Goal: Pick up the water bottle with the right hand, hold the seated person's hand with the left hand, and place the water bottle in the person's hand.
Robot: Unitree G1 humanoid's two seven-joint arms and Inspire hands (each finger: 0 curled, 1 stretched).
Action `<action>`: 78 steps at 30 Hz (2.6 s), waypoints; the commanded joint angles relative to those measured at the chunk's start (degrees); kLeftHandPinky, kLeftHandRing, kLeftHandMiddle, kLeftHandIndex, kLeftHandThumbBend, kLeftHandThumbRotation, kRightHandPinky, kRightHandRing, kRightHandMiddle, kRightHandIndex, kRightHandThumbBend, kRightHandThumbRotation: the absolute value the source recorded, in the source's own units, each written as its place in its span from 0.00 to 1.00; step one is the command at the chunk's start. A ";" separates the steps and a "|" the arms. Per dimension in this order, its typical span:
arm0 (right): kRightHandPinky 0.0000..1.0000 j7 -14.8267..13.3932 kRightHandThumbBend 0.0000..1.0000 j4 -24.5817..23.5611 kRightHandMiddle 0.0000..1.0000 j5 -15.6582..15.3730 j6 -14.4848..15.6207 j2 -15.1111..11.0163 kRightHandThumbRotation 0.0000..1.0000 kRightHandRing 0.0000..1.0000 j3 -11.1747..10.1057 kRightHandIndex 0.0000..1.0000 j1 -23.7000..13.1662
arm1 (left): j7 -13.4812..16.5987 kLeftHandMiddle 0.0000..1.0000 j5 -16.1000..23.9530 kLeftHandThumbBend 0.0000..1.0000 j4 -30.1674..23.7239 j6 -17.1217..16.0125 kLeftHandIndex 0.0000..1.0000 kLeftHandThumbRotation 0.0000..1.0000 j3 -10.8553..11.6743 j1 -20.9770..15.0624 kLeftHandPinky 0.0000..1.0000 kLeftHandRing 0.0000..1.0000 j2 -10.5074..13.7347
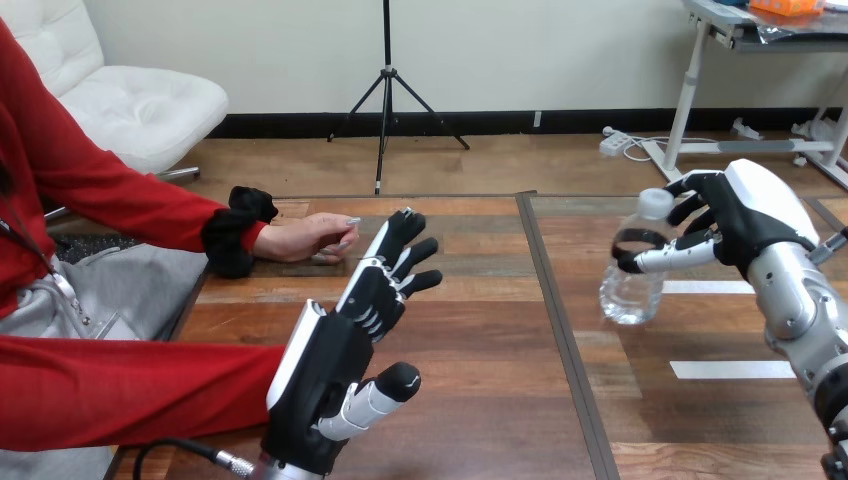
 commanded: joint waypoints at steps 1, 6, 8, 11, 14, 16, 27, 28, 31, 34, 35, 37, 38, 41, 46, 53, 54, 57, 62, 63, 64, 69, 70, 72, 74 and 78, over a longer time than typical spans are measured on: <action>0.43 -0.58 0.95 -0.04 0.52 0.93 -0.73 1.10 0.07 0.47 -0.85 0.52 -3.43 | -0.33 0.97 -0.79 0.96 -2.50 -0.53 0.97 0.77 -0.03 -1.32 0.84 0.92 0.15; 0.40 -0.72 0.93 -0.13 0.48 0.93 -1.01 1.13 0.02 0.44 -0.70 0.48 -3.14 | -0.42 0.97 -0.77 0.96 -2.35 -0.76 0.96 0.76 0.13 -1.32 0.84 0.92 0.20; 0.39 -0.72 0.93 -0.12 0.48 1.12 -1.10 1.13 0.01 0.43 -0.84 0.48 -2.97 | -0.42 0.96 -0.76 0.96 -2.36 -0.79 0.96 0.76 0.17 -1.29 0.84 0.92 0.20; 0.38 -0.65 0.92 -0.16 0.47 1.56 -1.28 1.16 0.01 0.42 -1.10 0.46 -2.77 | -0.47 0.96 -0.86 0.96 -2.46 -0.71 0.96 0.76 0.17 -1.22 0.83 0.92 0.19; 0.36 -0.40 0.91 -0.28 0.45 2.22 -1.59 1.20 0.00 0.40 -1.42 0.45 -2.58 | -0.51 0.96 -0.91 0.96 -2.50 -0.66 0.96 0.76 0.18 -1.17 0.83 0.92 0.15; 0.35 -0.26 0.91 -0.37 0.44 2.57 -1.79 1.20 0.00 0.39 -1.55 0.44 -2.50 | -0.51 0.96 -0.91 0.96 -2.51 -0.65 0.96 0.76 0.20 -1.17 0.83 0.92 0.13; 0.33 -0.62 0.90 -0.39 0.43 2.95 -1.61 1.17 0.00 0.38 -1.37 0.43 -2.05 | -1.36 0.96 -1.77 0.95 -2.52 -0.34 0.95 0.76 0.20 -1.32 0.83 0.92 -0.06; 0.34 -0.55 0.91 -0.33 0.44 2.97 -1.40 1.15 0.02 0.39 -1.34 0.44 -2.04 | -1.40 0.96 -1.78 0.95 -2.50 -0.35 0.95 0.76 0.21 -1.35 0.83 0.92 -0.10; 0.39 -0.64 0.92 -0.48 0.49 2.86 -0.99 1.22 0.08 0.44 -1.13 0.49 -2.05 | -1.60 0.96 -1.88 0.94 -2.30 -0.52 0.95 0.76 0.30 -1.48 0.83 0.92 -0.13; 0.41 -0.86 0.92 -0.75 0.53 2.77 -0.92 1.33 0.12 0.48 -0.99 0.54 -2.00 | -1.85 0.96 -2.07 0.94 -2.14 -0.41 0.95 0.75 0.35 -1.61 0.83 0.92 -0.10; 0.42 -0.90 0.92 -0.81 0.54 2.76 -0.91 1.36 0.14 0.49 -0.97 0.55 -1.99 | -1.92 0.96 -2.13 0.93 -2.12 -0.35 0.95 0.75 0.36 -1.64 0.83 0.92 -0.10; 0.44 -0.57 0.92 -0.75 0.56 3.15 -0.64 1.46 0.17 0.51 -1.31 0.59 -1.90 | -2.03 0.96 -2.06 0.93 -2.06 -0.32 0.95 0.76 0.35 -1.68 0.83 0.92 -0.01; 0.46 -0.48 0.92 -0.73 0.58 3.26 -0.55 1.50 0.20 0.53 -1.40 0.61 -1.88 | -2.10 0.96 -2.08 0.93 -2.04 -0.30 0.96 0.76 0.36 -1.70 0.83 0.92 0.02; 0.48 -0.05 0.93 -1.02 0.61 3.62 -0.01 1.70 0.24 0.56 -1.56 0.65 -1.94 | -2.15 0.96 -2.15 0.93 -2.11 -0.26 0.96 0.76 0.38 -1.74 0.84 0.92 -0.06; 0.54 1.28 0.93 -1.30 0.69 5.13 -0.02 1.93 0.31 0.63 -2.50 0.73 -1.53 | -1.98 0.96 -1.97 0.93 -2.32 -0.13 0.96 0.76 0.42 -1.72 0.84 0.92 -0.08; 0.62 2.17 0.94 -1.85 0.77 5.94 -0.49 2.10 0.41 0.72 -3.09 0.82 -0.75 | -2.25 0.96 -2.24 0.93 -2.51 0.28 0.96 0.76 0.39 -1.75 0.84 0.92 0.00; 0.63 2.09 0.95 -1.97 0.78 6.10 -0.80 2.14 0.42 0.73 -3.21 0.83 -0.46 | -2.32 0.96 -2.31 0.93 -2.57 0.41 0.96 0.76 0.37 -1.74 0.84 0.92 0.02; 0.66 1.95 0.96 -2.09 0.81 6.59 -1.22 2.34 0.46 0.77 -3.56 0.86 0.07 | -2.43 0.96 -2.37 0.92 -2.61 0.57 0.95 0.76 0.40 -1.77 0.84 0.92 0.12; 0.69 2.06 0.98 -2.07 0.84 7.30 -1.56 2.69 0.50 0.80 -4.12 0.89 0.76 | -2.77 0.96 -2.53 0.92 -2.64 0.71 0.95 0.76 0.50 -1.86 0.85 0.92 0.36; 0.69 2.02 0.99 -2.15 0.85 7.47 -1.65 2.82 0.51 0.80 -4.27 0.90 1.00 | -2.71 0.96 -2.45 0.92 -2.71 0.76 0.96 0.76 0.54 -1.83 0.85 0.92 0.43; 0.70 1.98 0.98 -2.21 0.85 7.58 -1.69 2.91 0.52 0.81 -4.36 0.91 1.14 | -2.67 0.96 -2.42 0.92 -2.76 0.81 0.95 0.76 0.57 -1.82 0.85 0.92 0.47; 0.71 2.11 0.98 -2.14 0.86 8.64 -1.84 3.40 0.52 0.82 -5.18 0.92 1.89 | -2.72 0.96 -2.44 0.93 -2.80 0.78 0.95 0.76 0.68 -1.90 0.85 0.92 0.70; 0.71 2.12 0.98 -2.15 0.86 8.80 -1.94 3.49 0.52 0.82 -5.28 0.92 2.01 | -2.69 0.96 -2.38 0.94 -2.76 0.65 0.95 0.76 0.72 -1.94 0.85 0.92 0.76; 0.72 2.23 0.97 -2.16 0.87 9.23 -2.17 3.65 0.52 0.82 -5.54 0.93 2.29 | -2.87 0.96 -2.60 0.94 -2.75 0.65 0.95 0.75 0.73 -1.96 0.85 0.93 0.83; 0.72 2.35 0.96 -2.18 0.87 9.55 -2.33 3.78 0.52 0.83 -5.76 0.93 2.50 | -3.17 0.96 -2.99 0.94 -2.79 0.82 0.95 0.75 0.71 -1.95 0.85 0.93 0.87; 0.72 2.03 0.97 -2.09 0.87 9.91 -2.48 4.05 0.52 0.83 -5.95 0.94 2.92 | -3.40 0.96 -3.26 0.95 -2.72 0.77 0.95 0.75 0.83 -2.09 0.85 0.93 1.04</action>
